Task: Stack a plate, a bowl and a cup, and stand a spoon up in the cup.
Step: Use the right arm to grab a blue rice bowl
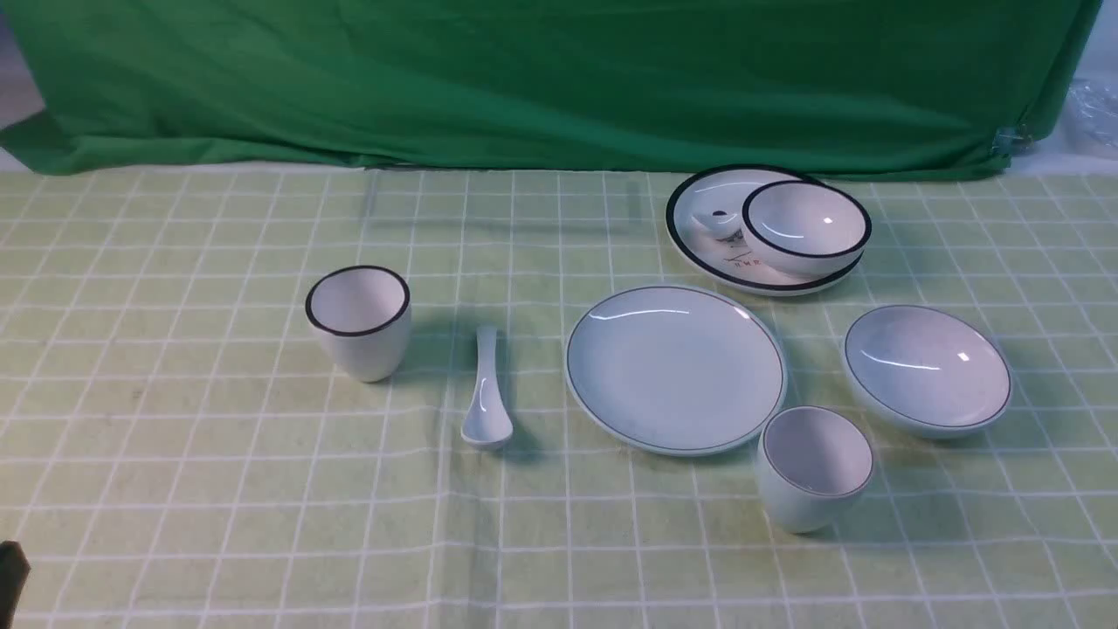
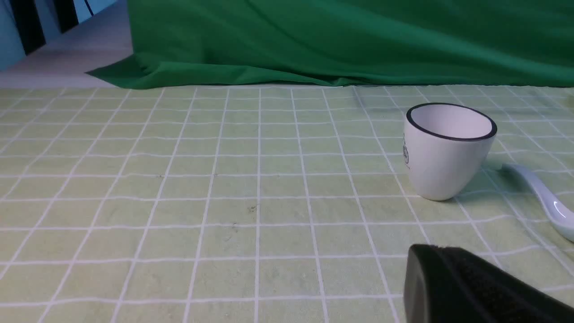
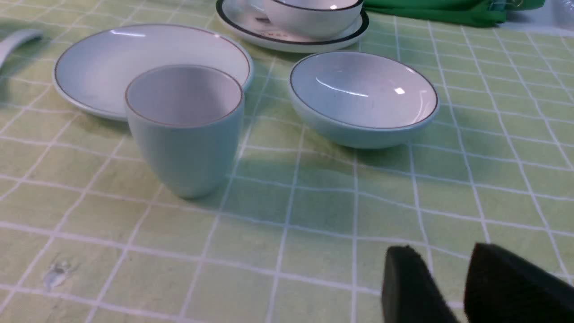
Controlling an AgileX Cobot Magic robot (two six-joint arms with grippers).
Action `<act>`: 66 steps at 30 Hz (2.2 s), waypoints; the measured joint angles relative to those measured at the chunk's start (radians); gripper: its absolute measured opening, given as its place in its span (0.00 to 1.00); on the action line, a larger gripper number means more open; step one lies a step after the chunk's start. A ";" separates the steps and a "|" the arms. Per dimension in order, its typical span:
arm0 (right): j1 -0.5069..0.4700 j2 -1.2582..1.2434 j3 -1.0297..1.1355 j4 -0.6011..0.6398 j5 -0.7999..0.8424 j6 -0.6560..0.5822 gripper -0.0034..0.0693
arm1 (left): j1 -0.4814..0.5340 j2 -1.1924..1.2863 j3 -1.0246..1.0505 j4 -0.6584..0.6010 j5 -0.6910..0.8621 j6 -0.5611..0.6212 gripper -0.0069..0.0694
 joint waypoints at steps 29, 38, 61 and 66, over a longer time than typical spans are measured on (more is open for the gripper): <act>0.000 0.000 0.000 0.000 0.000 0.000 0.37 | 0.000 0.112 -0.255 -0.334 -0.064 -0.186 0.12; 0.000 0.000 0.000 0.000 0.000 0.000 0.37 | -0.171 0.591 -0.588 -0.358 0.306 0.124 0.12; 0.057 0.208 -0.250 0.255 -0.019 0.236 0.17 | -0.383 1.124 -0.838 -0.346 0.530 0.290 0.12; 0.086 0.629 -0.597 0.136 0.288 0.102 0.18 | -0.485 1.203 -0.939 -0.331 0.544 0.300 0.12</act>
